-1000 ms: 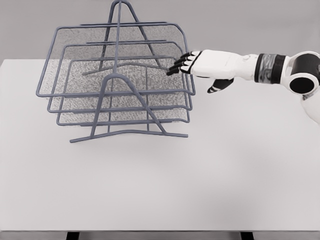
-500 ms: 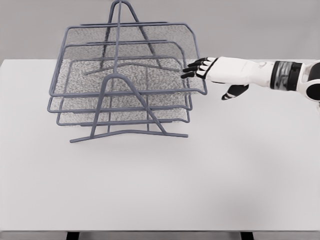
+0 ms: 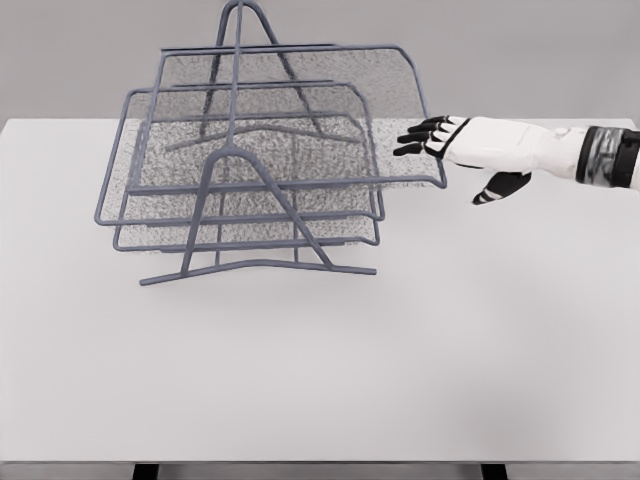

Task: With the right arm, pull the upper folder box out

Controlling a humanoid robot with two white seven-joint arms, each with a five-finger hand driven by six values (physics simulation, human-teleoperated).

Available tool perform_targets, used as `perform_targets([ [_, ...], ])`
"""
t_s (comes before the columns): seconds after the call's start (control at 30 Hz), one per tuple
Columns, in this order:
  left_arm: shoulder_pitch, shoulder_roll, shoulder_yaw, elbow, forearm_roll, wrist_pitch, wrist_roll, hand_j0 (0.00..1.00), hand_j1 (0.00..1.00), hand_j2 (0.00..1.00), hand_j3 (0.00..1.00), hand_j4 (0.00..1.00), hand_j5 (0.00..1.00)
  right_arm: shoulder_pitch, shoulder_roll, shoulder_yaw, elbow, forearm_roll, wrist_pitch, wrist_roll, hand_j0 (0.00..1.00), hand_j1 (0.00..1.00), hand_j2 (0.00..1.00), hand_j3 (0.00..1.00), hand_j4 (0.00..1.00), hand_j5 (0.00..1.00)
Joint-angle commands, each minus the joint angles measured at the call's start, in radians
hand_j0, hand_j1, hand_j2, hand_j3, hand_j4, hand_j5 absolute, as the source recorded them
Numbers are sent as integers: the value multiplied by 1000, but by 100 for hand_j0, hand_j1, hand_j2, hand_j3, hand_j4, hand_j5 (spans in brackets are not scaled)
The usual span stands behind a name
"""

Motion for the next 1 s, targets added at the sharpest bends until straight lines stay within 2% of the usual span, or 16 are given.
perform_targets([
  [0.0,0,0,0,0,0,0,0,100,100,100,100,100,100,0,-21,0,14,104,-13,5,100,100,100,100,100,100],
  [0.27,0,0,0,0,0,0,0,100,100,100,100,100,100,6,-78,0,12,99,-13,5,100,100,100,100,100,100],
  [0.53,0,0,0,0,0,0,0,100,100,100,100,100,100,8,-107,-3,14,96,-13,5,100,100,100,100,100,100],
  [0.67,0,0,0,0,0,0,0,100,100,100,100,100,100,23,-115,-40,11,95,-13,5,100,100,100,100,100,100],
  [0.73,0,0,0,0,0,0,0,100,100,100,100,100,100,31,-130,-66,8,68,-13,5,100,100,100,100,100,100],
  [0.77,0,0,0,0,0,0,0,100,100,100,100,100,100,35,-149,-67,-28,65,-13,5,100,100,100,100,100,100],
  [0.83,0,0,0,0,0,0,0,100,100,100,100,100,100,35,-175,-69,-40,22,-13,5,100,100,100,100,100,100],
  [0.97,0,0,0,0,0,0,0,100,100,100,100,100,100,41,-182,-107,-46,-14,-13,5,100,100,100,100,100,100],
])
